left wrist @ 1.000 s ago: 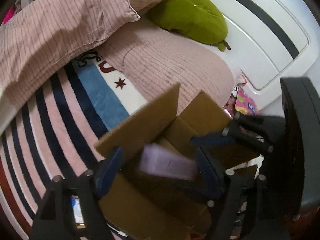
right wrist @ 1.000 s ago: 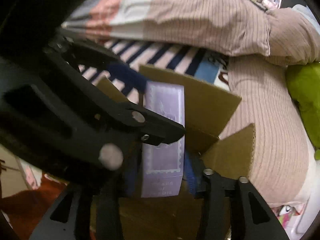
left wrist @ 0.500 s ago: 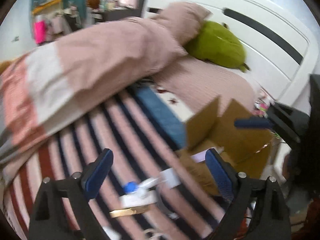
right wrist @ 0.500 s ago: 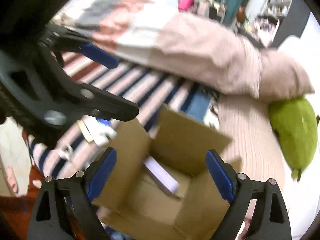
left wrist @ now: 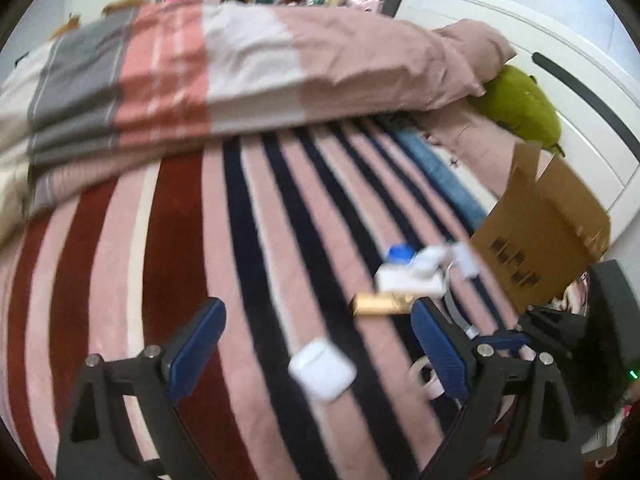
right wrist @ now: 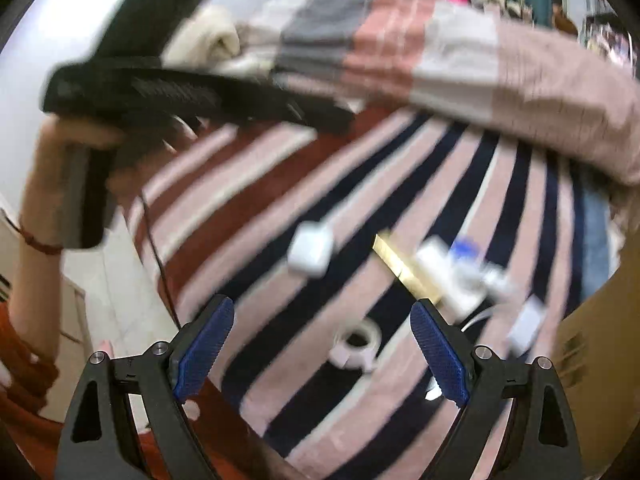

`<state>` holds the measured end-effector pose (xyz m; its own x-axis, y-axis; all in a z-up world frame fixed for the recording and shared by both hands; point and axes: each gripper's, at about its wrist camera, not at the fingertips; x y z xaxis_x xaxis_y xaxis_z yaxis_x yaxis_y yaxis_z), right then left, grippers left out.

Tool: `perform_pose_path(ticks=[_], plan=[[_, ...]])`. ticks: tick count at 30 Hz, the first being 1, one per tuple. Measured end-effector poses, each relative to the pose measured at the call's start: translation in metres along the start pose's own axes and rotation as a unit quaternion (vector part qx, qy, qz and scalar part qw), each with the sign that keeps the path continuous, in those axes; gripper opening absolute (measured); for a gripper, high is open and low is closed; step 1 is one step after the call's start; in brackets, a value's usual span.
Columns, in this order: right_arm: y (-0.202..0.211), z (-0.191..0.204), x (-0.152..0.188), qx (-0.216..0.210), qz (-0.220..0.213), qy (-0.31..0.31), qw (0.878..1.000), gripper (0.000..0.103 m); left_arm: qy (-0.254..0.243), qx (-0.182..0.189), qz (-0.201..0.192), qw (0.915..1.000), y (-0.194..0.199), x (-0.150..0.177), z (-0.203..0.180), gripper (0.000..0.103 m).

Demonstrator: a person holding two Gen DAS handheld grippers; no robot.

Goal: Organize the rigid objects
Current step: 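Grasp the clear tape roll with the right gripper, then lower the tape roll into the cardboard box and release it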

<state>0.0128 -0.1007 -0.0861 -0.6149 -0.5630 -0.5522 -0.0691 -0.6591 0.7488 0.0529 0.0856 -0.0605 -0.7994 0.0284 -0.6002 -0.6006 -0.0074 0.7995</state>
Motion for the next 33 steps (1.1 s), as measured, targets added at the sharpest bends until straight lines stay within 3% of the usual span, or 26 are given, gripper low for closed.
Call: perform_pose_path(ticks=[3, 5, 7, 9, 10, 15, 21, 25, 31, 33], plan=[[-0.024, -0.018, 0.025, 0.009, 0.013, -0.027, 1.0, 0.086, 0.012, 0.017, 0.009, 0.9997, -0.012, 0.025, 0.004, 0.093], [-0.03, -0.021, 0.034, 0.014, 0.016, -0.026, 0.999, 0.076, 0.026, 0.033, 0.018, 0.999, -0.019, 0.037, 0.005, 0.092], [-0.031, -0.021, 0.036, 0.031, 0.016, -0.014, 0.999, 0.061, 0.034, 0.041, 0.025, 0.9983, -0.024, 0.044, 0.004, 0.092], [-0.032, -0.019, 0.034, 0.048, 0.021, 0.007, 0.999, 0.039, 0.036, 0.052, 0.03, 0.9975, -0.025, 0.048, 0.0, 0.092], [-0.033, -0.02, 0.033, 0.052, 0.024, 0.009, 0.998, 0.035, 0.035, 0.06, 0.031, 0.9971, -0.025, 0.048, -0.002, 0.092], [-0.022, -0.016, 0.023, 0.045, 0.015, 0.025, 0.999, 0.034, 0.023, 0.122, 0.026, 0.992, -0.012, 0.035, -0.022, 0.092], [0.031, 0.006, -0.013, 0.048, -0.044, 0.071, 0.995, 0.034, -0.012, 0.19, -0.01, 0.9816, 0.023, -0.006, -0.061, 0.091], [0.067, 0.009, -0.027, 0.063, -0.075, 0.087, 0.991, 0.034, -0.05, 0.19, -0.018, 0.9803, 0.04, -0.039, -0.091, 0.068], [0.133, -0.014, -0.036, 0.093, -0.123, 0.085, 0.984, 0.034, -0.111, 0.221, -0.025, 0.9686, 0.055, -0.087, -0.15, 0.038], [0.152, -0.027, -0.034, 0.111, -0.13, 0.075, 0.982, 0.034, -0.13, 0.22, -0.025, 0.9666, 0.056, -0.101, -0.175, 0.035]])
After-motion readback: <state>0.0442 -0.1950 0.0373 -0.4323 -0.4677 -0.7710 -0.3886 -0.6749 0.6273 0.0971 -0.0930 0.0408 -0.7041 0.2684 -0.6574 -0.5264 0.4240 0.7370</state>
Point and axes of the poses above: each gripper's, at about its wrist camera, not at the fingertips, and y roughly against the way its jaws point, z to its left, x to its underside, and after that the axes turned 14 degrees about -x, right-handed
